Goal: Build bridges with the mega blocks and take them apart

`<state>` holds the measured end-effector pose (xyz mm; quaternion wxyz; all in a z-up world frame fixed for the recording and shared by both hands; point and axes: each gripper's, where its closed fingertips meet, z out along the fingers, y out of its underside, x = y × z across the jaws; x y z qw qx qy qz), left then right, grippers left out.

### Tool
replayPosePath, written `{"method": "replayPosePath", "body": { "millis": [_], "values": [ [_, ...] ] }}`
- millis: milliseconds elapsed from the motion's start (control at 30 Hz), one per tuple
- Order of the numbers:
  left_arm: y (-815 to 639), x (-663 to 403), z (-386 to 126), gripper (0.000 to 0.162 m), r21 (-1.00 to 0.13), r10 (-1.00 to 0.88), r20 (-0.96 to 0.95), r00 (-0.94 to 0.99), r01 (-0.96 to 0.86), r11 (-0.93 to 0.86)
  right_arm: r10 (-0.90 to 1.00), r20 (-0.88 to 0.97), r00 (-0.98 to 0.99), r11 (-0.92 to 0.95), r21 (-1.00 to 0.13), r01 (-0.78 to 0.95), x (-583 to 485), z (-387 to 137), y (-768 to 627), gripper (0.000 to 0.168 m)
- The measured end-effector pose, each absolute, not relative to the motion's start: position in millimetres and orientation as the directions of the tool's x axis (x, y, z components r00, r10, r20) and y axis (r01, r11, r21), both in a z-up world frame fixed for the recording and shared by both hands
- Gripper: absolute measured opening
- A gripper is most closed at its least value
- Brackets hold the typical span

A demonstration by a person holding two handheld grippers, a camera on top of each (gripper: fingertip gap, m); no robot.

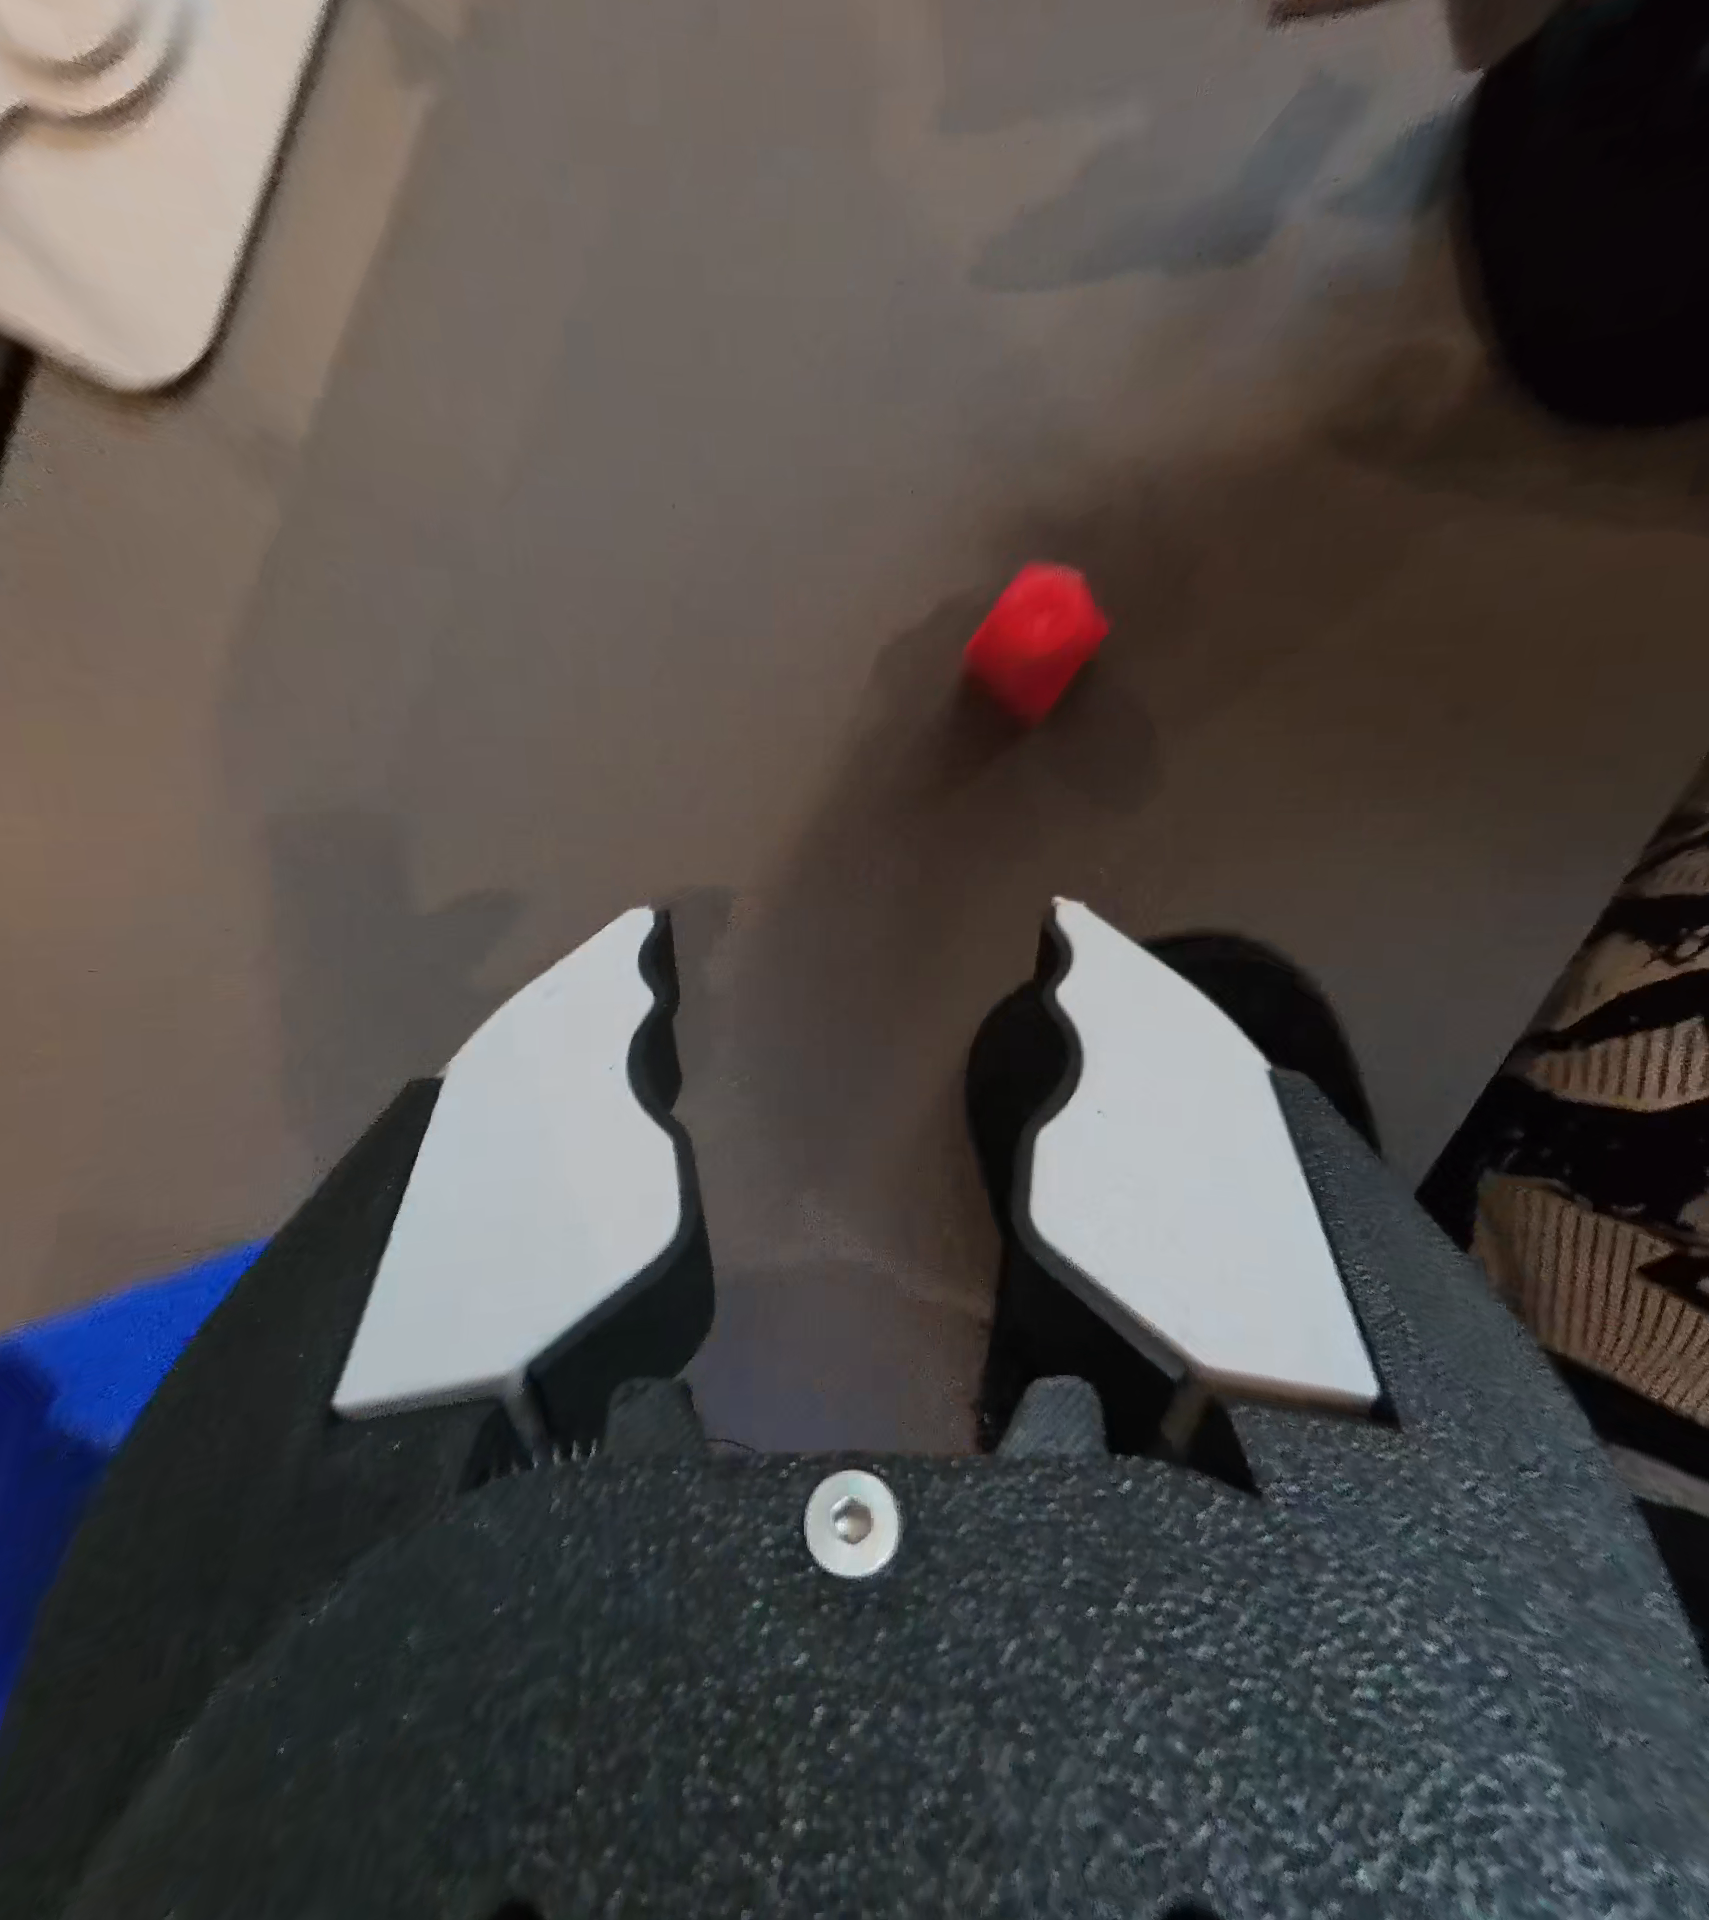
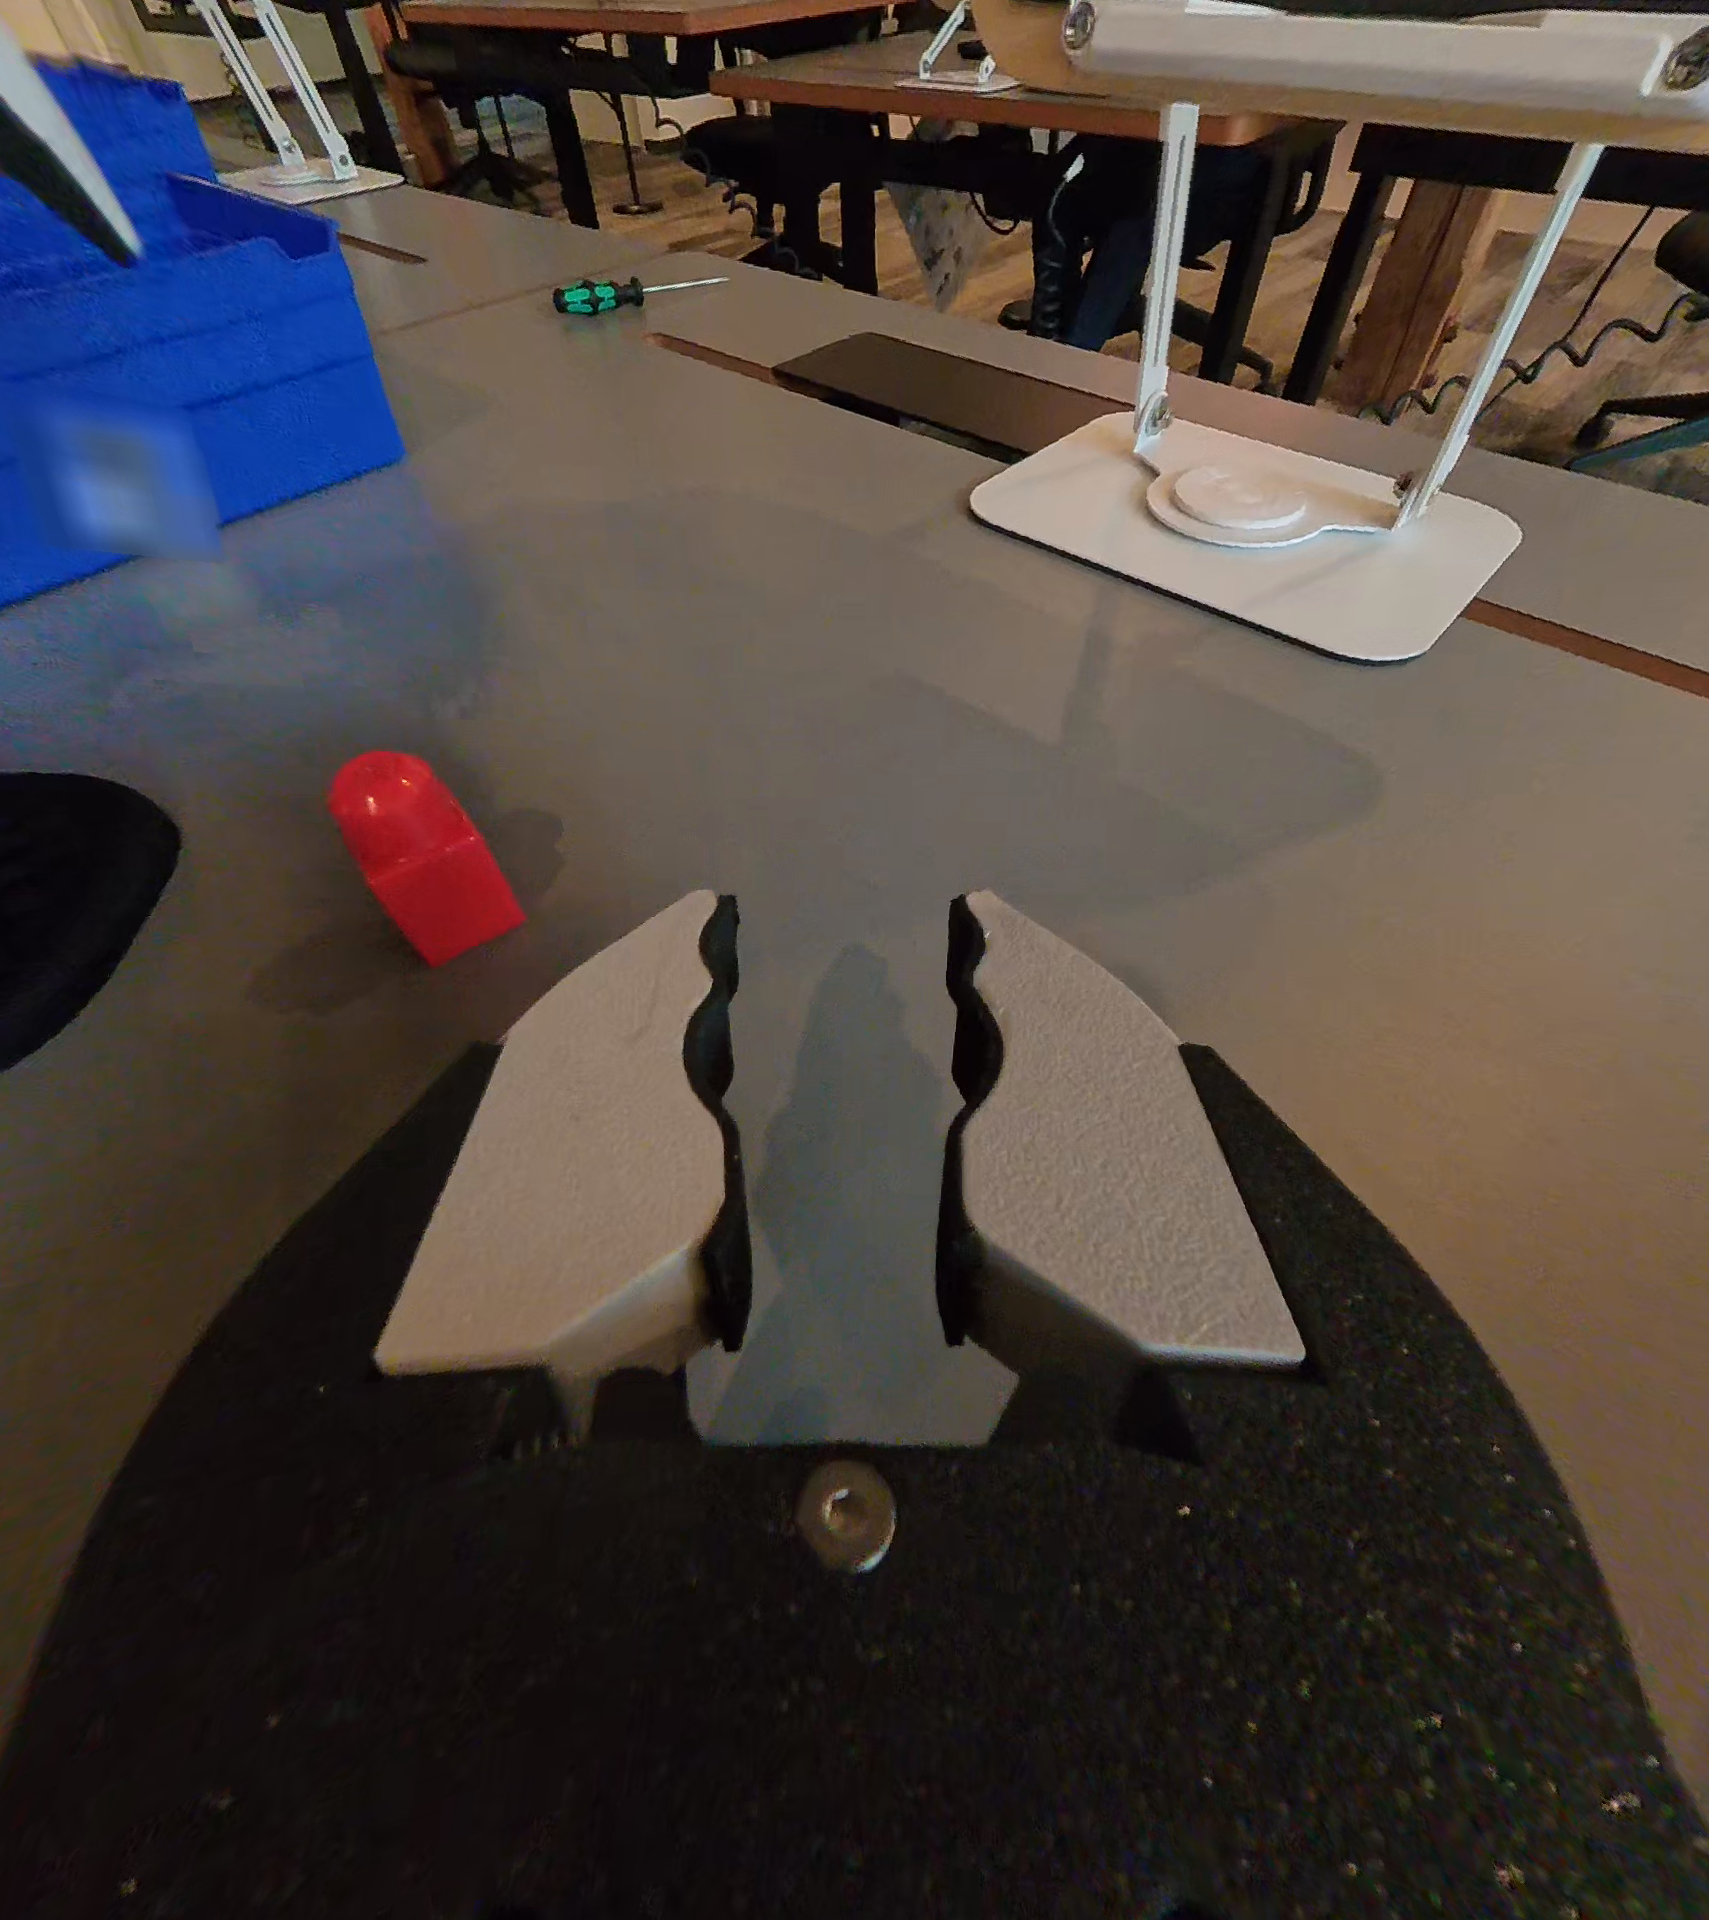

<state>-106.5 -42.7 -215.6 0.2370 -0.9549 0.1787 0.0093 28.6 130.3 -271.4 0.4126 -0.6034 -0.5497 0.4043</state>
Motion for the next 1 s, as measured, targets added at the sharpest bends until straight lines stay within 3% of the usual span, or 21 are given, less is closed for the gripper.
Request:
{"method": "replayPosePath", "body": {
  "millis": [267,500,800,1000],
  "values": [
    [-170,-226,-177,0.062,-0.379,0.02,-0.204,0.979,-0.06,-0.923,0.998,-0.01,0.056,-0.029,-0.935,0.354,28,-274,127,0.039],
    [-255,-285,-185,0.061,-0.327,0.213,-0.176,0.961,0.147,-0.934,0.998,-0.001,0.058,-0.023,-0.928,0.373,27,-279,128,0.039],
    [-282,-307,-258,0.059,-0.17,0.067,-0.111,0.992,0.048,-0.984,0.998,-0.003,0.064,-0.028,-0.919,0.394,26,-285,130,0.039],
    [-268,-304,-282,0.056,-0.221,-0.093,-0.067,0.993,-0.106,-0.97,0.998,0.0,0.069,-0.027,-0.917,0.399,26,-286,132,0.038]
  ]
}}
